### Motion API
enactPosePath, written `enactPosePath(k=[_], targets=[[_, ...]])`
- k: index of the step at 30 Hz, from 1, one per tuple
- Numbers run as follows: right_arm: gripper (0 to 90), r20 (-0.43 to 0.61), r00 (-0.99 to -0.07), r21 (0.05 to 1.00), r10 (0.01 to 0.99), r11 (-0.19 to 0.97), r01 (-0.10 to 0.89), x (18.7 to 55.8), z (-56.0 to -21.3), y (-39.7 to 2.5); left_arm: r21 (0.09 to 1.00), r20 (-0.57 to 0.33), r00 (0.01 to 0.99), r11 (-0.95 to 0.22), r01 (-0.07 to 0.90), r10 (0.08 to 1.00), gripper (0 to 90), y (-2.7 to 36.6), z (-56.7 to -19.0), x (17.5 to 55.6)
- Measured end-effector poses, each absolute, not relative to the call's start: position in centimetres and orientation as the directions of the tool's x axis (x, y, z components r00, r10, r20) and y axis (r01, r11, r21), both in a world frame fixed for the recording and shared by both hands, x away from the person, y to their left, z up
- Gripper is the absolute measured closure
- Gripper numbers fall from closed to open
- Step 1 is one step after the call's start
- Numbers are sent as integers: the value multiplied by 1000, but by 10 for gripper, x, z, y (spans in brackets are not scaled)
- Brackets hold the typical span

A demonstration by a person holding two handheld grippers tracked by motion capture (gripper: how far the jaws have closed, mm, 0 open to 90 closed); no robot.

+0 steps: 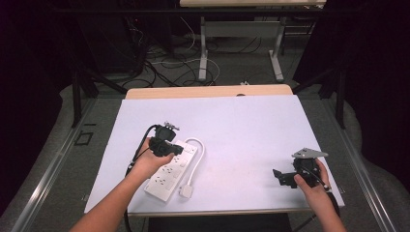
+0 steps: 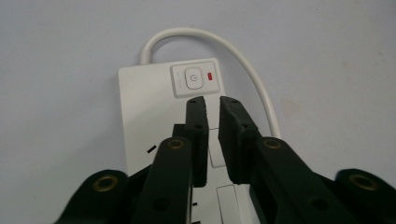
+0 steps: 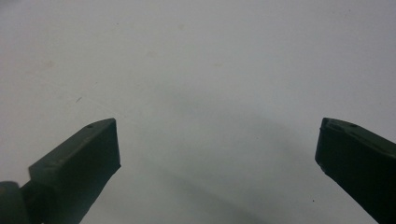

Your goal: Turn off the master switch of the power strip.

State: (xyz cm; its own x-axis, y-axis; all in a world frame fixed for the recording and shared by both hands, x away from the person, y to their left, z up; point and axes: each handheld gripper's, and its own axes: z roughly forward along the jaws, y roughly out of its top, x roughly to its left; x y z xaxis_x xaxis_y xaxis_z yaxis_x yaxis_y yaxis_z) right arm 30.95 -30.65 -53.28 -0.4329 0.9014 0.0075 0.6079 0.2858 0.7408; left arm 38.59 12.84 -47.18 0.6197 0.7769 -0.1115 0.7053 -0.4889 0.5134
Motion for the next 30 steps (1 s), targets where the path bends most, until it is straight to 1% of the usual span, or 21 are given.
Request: enactPosePath(k=[1,6,13,14,15,22,30], targets=[[0,8,-432,740,902,284,609,310,-533,-306,511,-109,621,-492,705,776,900,128,-473,386],[0,9,-431,740,902,284,610,310,-534,-307,513,-106,616,-488,706,780,900,124,-479,389],[0,4,-433,738,902,289,610,310,-534,-306,514,-126,601,-467,720,789,900,117,-483,399],[0,1,-437,721,899,302,623,309,-532,-308,509,-130,595,-462,726,793,900,116,-484,400],[0,4,-434,738,901,291,609,310,-534,-307,510,-130,590,-457,729,797,900,115,-484,402],[0,4,-433,738,901,290,610,310,-534,-307,511,-150,549,-411,755,822,900,110,-491,411],[0,7,-429,736,903,285,613,310,-535,-307,521,-152,532,-390,759,833,900,104,-499,419]])
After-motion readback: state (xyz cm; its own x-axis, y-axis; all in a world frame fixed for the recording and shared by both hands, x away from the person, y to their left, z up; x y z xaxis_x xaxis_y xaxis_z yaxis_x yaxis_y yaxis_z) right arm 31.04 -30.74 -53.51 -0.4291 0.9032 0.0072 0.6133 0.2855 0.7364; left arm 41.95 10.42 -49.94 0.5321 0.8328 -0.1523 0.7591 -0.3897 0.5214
